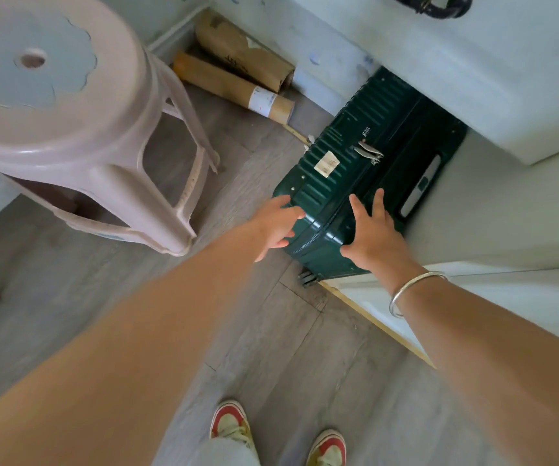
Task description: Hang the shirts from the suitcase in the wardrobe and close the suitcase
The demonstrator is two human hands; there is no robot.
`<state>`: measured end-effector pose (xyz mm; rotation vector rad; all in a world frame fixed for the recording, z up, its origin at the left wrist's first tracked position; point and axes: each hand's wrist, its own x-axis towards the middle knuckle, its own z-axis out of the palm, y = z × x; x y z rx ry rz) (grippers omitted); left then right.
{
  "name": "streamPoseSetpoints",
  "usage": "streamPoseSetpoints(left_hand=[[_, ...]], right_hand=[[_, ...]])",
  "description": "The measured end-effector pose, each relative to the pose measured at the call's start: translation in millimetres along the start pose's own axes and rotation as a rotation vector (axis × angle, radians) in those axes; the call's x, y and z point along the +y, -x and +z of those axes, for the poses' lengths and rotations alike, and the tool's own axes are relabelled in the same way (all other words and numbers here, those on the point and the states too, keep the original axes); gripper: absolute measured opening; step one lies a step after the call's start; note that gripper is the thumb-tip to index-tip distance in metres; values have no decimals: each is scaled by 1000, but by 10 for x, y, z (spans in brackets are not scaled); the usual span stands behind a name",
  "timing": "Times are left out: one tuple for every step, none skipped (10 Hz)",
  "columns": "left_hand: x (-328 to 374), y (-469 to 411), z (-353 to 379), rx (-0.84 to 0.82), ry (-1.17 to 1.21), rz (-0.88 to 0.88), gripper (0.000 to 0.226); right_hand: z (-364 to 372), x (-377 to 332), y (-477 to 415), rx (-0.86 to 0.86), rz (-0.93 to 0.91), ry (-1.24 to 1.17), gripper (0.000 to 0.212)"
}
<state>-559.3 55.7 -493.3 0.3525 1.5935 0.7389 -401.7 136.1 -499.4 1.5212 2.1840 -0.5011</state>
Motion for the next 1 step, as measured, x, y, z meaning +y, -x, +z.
streamPoseSetpoints(left_hand=[[-6, 148, -4, 58, -117, 4, 44]], right_hand=[[14, -37, 140, 31, 26, -146, 81]])
